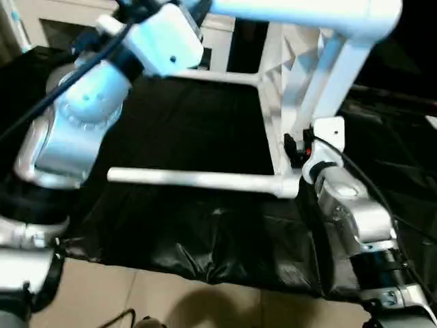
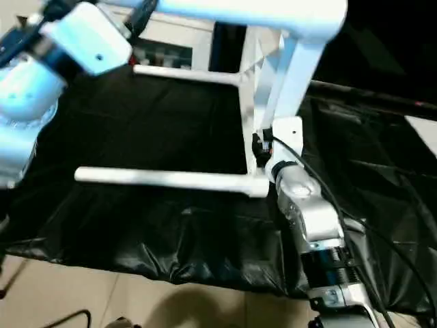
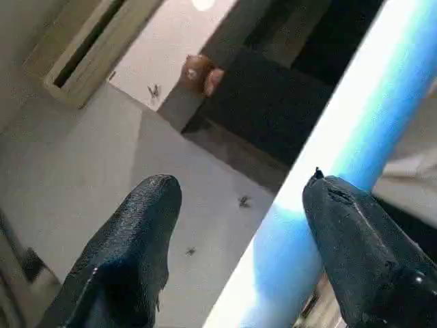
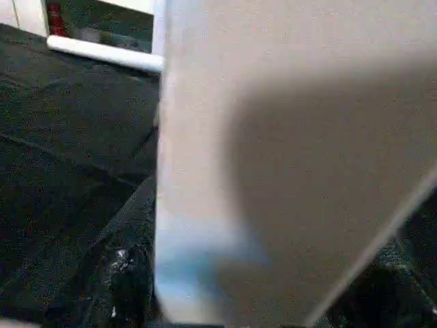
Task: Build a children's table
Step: Flip table
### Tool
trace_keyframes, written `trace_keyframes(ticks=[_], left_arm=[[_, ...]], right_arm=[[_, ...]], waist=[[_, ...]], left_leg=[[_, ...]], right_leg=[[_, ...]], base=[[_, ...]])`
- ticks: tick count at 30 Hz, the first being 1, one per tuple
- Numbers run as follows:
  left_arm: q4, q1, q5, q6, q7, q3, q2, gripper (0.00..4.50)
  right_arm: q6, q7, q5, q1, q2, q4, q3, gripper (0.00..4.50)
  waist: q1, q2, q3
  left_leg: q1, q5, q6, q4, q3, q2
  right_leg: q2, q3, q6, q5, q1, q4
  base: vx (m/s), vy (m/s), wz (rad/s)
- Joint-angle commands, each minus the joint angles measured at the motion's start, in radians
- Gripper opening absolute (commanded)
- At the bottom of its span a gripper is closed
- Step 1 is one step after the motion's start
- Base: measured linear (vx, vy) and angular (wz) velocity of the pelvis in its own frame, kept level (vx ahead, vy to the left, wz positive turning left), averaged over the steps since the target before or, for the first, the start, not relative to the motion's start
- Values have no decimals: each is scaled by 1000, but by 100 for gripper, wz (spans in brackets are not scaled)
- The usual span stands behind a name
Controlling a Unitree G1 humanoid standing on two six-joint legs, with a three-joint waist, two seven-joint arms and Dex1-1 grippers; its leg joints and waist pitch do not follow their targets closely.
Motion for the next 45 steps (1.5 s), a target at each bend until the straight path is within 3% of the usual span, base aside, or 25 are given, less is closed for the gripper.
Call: trace_keyframes(ticks=[1, 4, 7, 18, 21, 24, 26, 27, 30, 31, 34, 40, 42, 45], left_arm=[[60, -3, 37, -23, -2, -19, 8, 336], [91, -2, 20, -74, -50, -23, 14, 336], [105, 0, 10, -84, -78, -31, 24, 336], [327, -129, 125, -99, 35, -35, 11, 336], [379, -159, 129, -93, 71, -30, -5, 336], [425, -184, 117, -105, 80, -19, -23, 301], [453, -197, 101, -115, 65, -15, -37, 295], [458, -201, 98, -111, 62, -13, -42, 265], [462, -205, 99, -112, 67, -11, -49, 258], [457, -198, 90, -114, 57, -12, -52, 248], [449, -189, 71, -117, 46, -5, -58, 240], [361, -150, 20, -98, -15, 8, -81, 233], [321, -130, -16, -75, -18, 37, -92, 230], [288, -106, -81, -32, -13, 101, -102, 228]], right_arm=[[-21, 2, -20, -13, -5, 32, -26, 287], [-50, 10, -25, -25, 1, 62, -33, 287], [-75, 15, -29, -37, 5, 90, -37, 287], [-158, 54, -48, -74, 31, 161, -31, 287], [-177, 59, -47, -84, 39, 181, -35, 272], [-190, 62, -50, -89, 45, 194, -38, 246], [-202, 63, -55, -92, 50, 205, -43, 239], [-210, 64, -55, -94, 52, 210, -46, 227], [-224, 66, -56, -100, 54, 221, -51, 219], [-237, 72, -61, -103, 53, 225, -51, 212], [-248, 78, -68, -104, 54, 225, -53, 209], [-270, 97, -83, -117, 30, 219, -62, 203], [-283, 106, -96, -132, 1, 215, -70, 201], [-297, 128, -116, -157, -57, 192, -79, 201]], waist=[[-1, 28, -63], [8, 33, -64], [6, 37, -65], [7, 37, -64], [7, 45, -64], [8, 42, -64], [9, 45, -64], [10, 48, -63], [11, 47, -62], [11, 42, -62], [13, 50, -60], [13, 51, -60], [13, 53, -61], [18, 46, -67]], left_leg=[[22, -345, -104, -76, -4, 5], [23, -342, -104, -77, -4, 5], [23, -340, -110, -79, -5, 8], [23, -325, -102, -78, -5, 7], [23, -322, -101, -77, -5, 6], [24, -337, -97, -77, -4, 5], [24, -342, -97, -77, -6, 6], [24, -337, -94, -76, -5, 5], [22, -320, -85, -76, -4, 6], [22, -316, -82, -75, -2, 6], [22, -321, -79, -76, -3, 6], [18, -303, -71, -76, -1, 6], [16, -278, -64, -74, 0, 5], [10, -212, -35, -66, 7, 1]], right_leg=[[-32, 24, -97, -254, 32, -65], [-35, 25, -105, -263, 32, -63], [-34, 24, -126, -220, 34, -57], [-38, 26, -136, -216, 38, -57], [-36, 26, -146, -201, 39, -56], [-37, 26, -147, -230, 38, -60], [-38, 26, -152, -230, 39, -61], [-38, 26, -157, -220, 38, -59], [-39, 27, -161, -220, 40, -60], [-40, 27, -162, -229, 40, -60], [-41, 28, -158, -257, 38, -63], [-41, 28, -159, -256, 41, -62], [-40, 28, -163, -231, 42, -59], [-38, 29, -172, -183, 49, -52]], base=[[0, 0, 0], [0, 0, 0], [0, 0, 0], [0, 0, 0], [0, 0, 0], [0, 0, 0], [0, 0, 0], [0, 0, 0], [0, 0, 0], [0, 0, 0], [0, 0, 0], [0, 0, 0], [0, 0, 0], [0, 0, 0]])
